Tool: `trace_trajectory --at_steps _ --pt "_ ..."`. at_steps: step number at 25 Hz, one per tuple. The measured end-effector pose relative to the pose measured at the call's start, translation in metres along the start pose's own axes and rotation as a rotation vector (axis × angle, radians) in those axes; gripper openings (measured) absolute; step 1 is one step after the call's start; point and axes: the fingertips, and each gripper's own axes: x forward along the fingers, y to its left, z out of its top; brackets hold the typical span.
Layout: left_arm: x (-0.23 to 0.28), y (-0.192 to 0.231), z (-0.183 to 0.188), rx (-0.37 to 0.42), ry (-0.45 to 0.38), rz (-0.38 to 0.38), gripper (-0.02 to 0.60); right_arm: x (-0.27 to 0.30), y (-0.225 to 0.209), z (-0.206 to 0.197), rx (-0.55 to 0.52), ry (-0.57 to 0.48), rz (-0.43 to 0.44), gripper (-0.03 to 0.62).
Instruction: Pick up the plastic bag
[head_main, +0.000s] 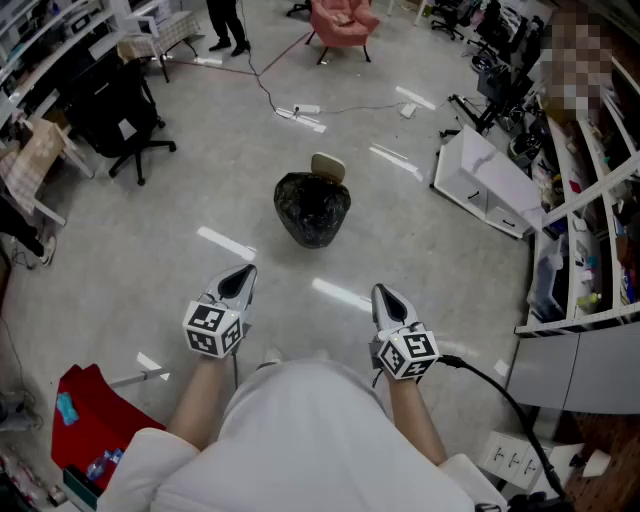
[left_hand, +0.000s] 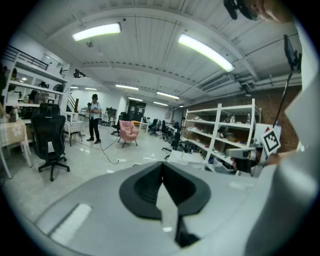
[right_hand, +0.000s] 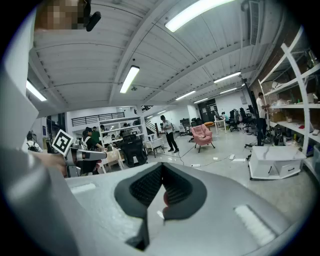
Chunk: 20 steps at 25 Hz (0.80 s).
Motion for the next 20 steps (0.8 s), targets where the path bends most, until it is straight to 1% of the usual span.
trace_trajectory --at_steps 13,20 --pt "-0.011 0.011 -0.005 -0.003 -0.006 -0.016 0.006 0.005 0.027 -0.004 -0.014 0.004 0.010 -0.002" --pt "-0.024 0.027 -0.009 0.003 -0.003 -0.022 0.006 0.007 0.042 -0.006 -0.002 0.001 0.010 0.000"
